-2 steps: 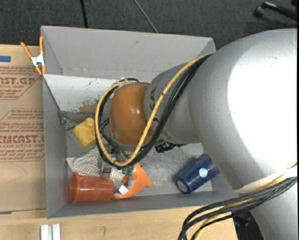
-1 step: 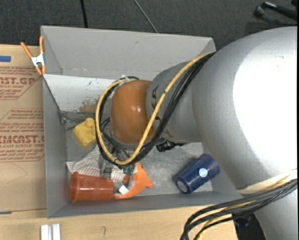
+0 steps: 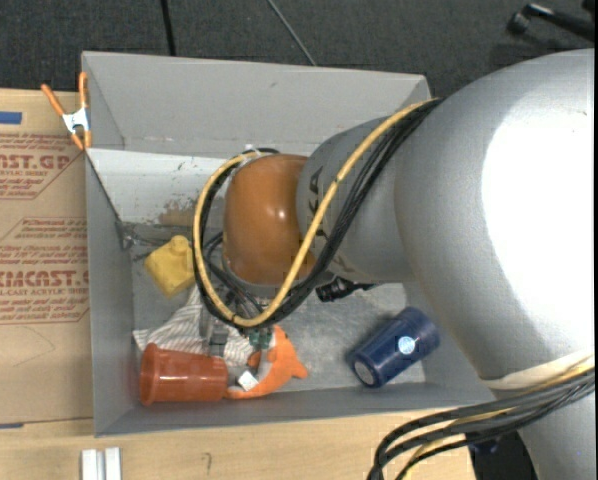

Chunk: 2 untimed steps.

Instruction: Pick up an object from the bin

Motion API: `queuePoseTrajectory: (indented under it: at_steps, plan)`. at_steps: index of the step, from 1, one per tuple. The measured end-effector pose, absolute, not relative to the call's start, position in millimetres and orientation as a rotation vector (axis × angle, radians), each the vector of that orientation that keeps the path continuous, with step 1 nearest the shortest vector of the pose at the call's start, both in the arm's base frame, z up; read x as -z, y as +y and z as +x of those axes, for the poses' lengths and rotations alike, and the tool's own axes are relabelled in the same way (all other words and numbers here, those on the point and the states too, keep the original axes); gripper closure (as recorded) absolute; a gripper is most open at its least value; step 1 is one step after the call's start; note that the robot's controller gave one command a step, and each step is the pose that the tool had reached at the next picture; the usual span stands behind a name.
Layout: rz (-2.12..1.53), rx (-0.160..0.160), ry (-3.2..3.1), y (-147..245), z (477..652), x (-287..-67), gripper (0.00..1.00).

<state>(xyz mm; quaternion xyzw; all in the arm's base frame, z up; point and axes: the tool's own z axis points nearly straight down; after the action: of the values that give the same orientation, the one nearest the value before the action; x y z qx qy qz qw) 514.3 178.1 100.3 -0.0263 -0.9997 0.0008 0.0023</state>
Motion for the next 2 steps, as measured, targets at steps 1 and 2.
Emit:
queuePoseTrajectory:
  at_steps: [1, 2]
  plan:
    - [-0.082, -0.002, -3.135, 178.3, 513.8, -121.6, 1.0]
    - [-0.081, 0.001, -3.138, 178.9, 514.9, -142.6, 1.0]
